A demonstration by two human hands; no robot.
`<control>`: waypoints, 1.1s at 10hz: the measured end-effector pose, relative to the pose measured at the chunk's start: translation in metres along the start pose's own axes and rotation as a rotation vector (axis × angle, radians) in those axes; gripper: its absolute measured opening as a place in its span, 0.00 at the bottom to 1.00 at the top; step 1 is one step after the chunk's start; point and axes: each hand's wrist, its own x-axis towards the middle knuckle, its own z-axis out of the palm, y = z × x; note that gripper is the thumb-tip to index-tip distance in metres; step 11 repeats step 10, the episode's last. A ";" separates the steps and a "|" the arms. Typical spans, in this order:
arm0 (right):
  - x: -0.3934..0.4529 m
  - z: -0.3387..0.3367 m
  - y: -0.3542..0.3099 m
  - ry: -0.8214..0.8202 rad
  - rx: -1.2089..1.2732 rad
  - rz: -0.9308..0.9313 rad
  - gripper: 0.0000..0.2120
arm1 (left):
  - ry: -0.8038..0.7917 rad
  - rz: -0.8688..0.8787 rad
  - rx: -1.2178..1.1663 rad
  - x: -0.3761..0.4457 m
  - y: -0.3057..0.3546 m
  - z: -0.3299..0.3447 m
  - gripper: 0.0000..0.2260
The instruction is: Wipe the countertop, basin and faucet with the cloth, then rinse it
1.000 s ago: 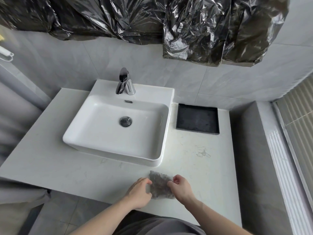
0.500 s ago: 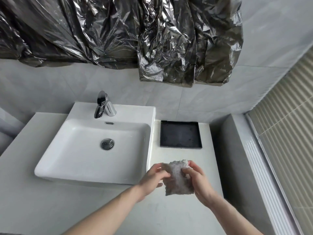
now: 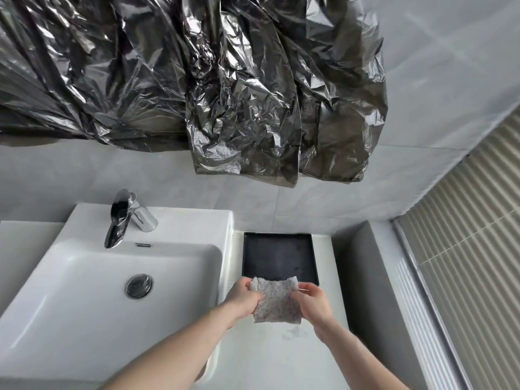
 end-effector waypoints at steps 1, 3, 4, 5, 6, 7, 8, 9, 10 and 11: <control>0.032 0.005 -0.015 -0.002 -0.029 -0.029 0.07 | 0.014 0.001 0.074 0.027 0.023 -0.001 0.15; 0.090 0.011 -0.049 0.062 -0.192 -0.163 0.20 | 0.052 0.095 0.190 0.068 0.070 -0.009 0.30; 0.101 0.015 -0.049 0.045 -0.384 -0.192 0.26 | 0.030 0.155 0.414 0.075 0.070 -0.010 0.36; 0.105 0.019 -0.029 -0.033 -0.689 -0.207 0.31 | -0.067 0.260 0.778 0.076 0.051 -0.005 0.34; 0.099 0.021 -0.011 -0.132 -0.865 -0.179 0.33 | -0.147 0.272 1.011 0.072 0.037 0.001 0.32; 0.084 0.021 -0.013 -0.152 -0.984 -0.183 0.36 | -0.168 0.262 1.099 0.067 0.033 0.001 0.31; 0.067 0.019 -0.023 -0.168 -0.999 -0.211 0.37 | -0.127 0.280 1.026 0.054 0.030 -0.006 0.32; 0.049 0.016 -0.031 -0.171 -0.951 -0.268 0.36 | -0.045 0.365 0.873 0.028 0.023 -0.017 0.30; 0.017 0.009 -0.039 -0.158 -0.879 -0.420 0.31 | 0.043 0.424 0.697 -0.015 0.013 -0.033 0.27; 0.017 0.009 -0.039 -0.158 -0.879 -0.420 0.31 | 0.043 0.424 0.697 -0.015 0.013 -0.033 0.27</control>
